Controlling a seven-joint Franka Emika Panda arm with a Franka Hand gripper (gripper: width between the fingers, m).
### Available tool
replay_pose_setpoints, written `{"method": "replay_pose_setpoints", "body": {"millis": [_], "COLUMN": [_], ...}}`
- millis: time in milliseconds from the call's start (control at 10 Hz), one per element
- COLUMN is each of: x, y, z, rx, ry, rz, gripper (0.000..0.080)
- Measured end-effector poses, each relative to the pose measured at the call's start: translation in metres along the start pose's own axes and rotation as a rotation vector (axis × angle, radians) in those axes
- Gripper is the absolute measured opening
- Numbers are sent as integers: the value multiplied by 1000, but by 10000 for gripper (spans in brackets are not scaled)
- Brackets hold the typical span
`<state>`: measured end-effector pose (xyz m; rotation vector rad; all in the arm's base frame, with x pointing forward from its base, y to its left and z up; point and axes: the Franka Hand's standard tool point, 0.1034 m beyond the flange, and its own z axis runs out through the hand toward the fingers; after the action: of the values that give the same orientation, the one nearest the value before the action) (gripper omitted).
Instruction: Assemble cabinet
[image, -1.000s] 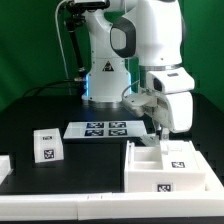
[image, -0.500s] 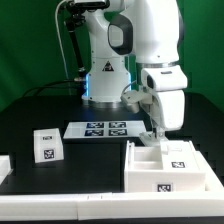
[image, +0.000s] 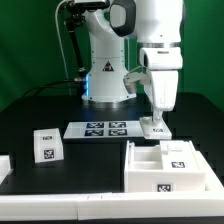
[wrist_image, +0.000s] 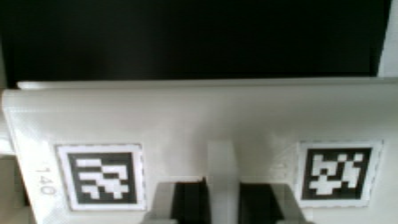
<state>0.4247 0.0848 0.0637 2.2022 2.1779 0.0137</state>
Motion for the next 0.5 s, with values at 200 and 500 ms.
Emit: {"method": "replay_pose_setpoints", "body": {"millis": [200,500], "x": [-17,-28], "y": [8,18], "z": [-5,-4], "rx": [-3,-5], "ry": [-8,-9], "rz": [-13,14], "gripper": [68,68]}}
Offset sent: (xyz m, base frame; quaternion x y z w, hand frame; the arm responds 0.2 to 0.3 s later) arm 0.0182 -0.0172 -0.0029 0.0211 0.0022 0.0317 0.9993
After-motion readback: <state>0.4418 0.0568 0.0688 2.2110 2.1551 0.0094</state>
